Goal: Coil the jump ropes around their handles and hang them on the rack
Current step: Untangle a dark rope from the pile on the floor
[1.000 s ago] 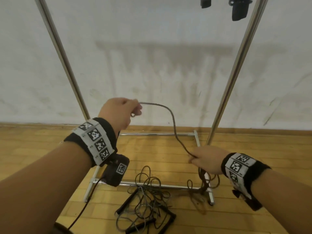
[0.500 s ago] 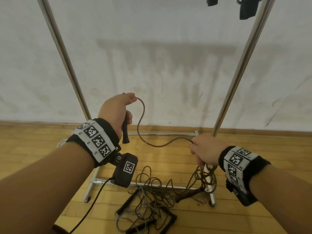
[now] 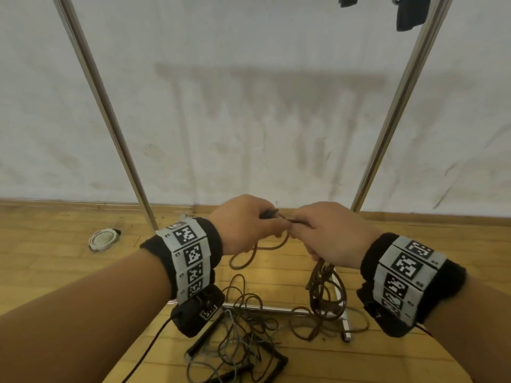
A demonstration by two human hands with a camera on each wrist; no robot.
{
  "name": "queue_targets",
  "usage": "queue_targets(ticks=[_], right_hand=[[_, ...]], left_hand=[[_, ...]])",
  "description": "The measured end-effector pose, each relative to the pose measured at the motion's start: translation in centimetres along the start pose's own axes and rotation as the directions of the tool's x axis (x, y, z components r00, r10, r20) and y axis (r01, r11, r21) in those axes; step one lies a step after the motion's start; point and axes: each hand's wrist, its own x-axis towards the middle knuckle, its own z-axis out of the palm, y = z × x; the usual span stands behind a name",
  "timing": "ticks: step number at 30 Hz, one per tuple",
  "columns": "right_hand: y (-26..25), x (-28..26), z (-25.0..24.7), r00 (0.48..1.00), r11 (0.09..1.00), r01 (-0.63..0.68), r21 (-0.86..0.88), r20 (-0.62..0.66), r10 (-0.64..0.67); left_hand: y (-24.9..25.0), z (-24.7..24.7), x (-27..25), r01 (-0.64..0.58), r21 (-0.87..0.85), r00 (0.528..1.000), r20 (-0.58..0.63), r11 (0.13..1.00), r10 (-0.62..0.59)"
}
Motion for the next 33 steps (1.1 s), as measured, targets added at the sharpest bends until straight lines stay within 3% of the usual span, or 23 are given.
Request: queue_targets(ticks=[3, 7, 12, 14, 16, 18, 20, 22, 25, 28, 31, 33], right_hand=[[1.1, 0.0, -0.2, 1.000, 0.999, -0.005, 0.045, -0.019, 0.006], [3.7, 0.4, 0.9, 0.997, 0.998, -0.067, 0.018, 0.039, 0.067], [7.7, 0.0, 3.9, 0.941, 0.970, -0.207, -0.129, 0.246, 0.233], [8.5, -0.1, 4.7, 0.906, 0.944, -0.267, -0.192, 0.283, 0.314], [8.2, -0.1, 4.7, 0.900, 0.926, -0.282, -0.249, 0.266, 0.346], [7.1, 0.3, 4.3, 0.924, 0.942, -0.248, -0.226, 0.238, 0.301], [5.8, 0.3, 3.3, 0.947, 0.967, -0.220, -0.127, 0.212, 0.243], [4.1, 0.3, 2.3, 0.964, 0.982, -0.183, -0.056, 0.187, 0.190], [1.8, -0.1, 1.4, 0.977, 0.992, -0.097, -0.075, 0.181, 0.109], [0.3, -0.3, 0.9, 0.983, 0.991, -0.033, -0.131, 0.177, 0.056], [-0.2, -0.5, 0.3, 0.987, 0.988, -0.008, -0.156, 0.156, 0.032], [0.0, -0.5, 0.0, 0.990, 0.987, -0.006, -0.162, 0.135, 0.028]], left_hand=[[0.7, -1.2, 0.5, -0.007, -0.226, 0.995, -0.101, 0.974, -0.017], [1.4, -3.3, 0.4, -0.073, -0.586, 0.962, -0.255, 0.807, -0.099], [0.0, -6.9, 0.4, -0.185, -0.762, 0.829, -0.460, 0.621, -0.318], [-1.3, -7.3, 0.4, -0.131, -0.744, 0.782, -0.484, 0.655, -0.394], [-2.7, -6.9, 0.6, 0.049, -0.578, 0.765, -0.503, 0.815, -0.403], [-3.7, -6.1, 0.6, 0.194, -0.335, 0.800, -0.489, 0.922, -0.347], [-3.9, -5.1, 0.7, 0.193, -0.222, 0.855, -0.440, 0.956, -0.275], [-3.3, -3.8, 0.5, 0.099, -0.225, 0.918, -0.355, 0.969, -0.176], [-1.8, -1.3, 0.4, -0.046, -0.254, 0.994, -0.108, 0.966, 0.019], [-0.3, 0.8, 0.2, -0.066, -0.129, 0.993, 0.092, 0.989, 0.079], [0.0, 1.4, 0.1, -0.085, 0.095, 0.991, 0.113, 0.992, 0.074], [0.1, 1.3, 0.2, -0.072, 0.143, 0.995, 0.086, 0.987, 0.060]])
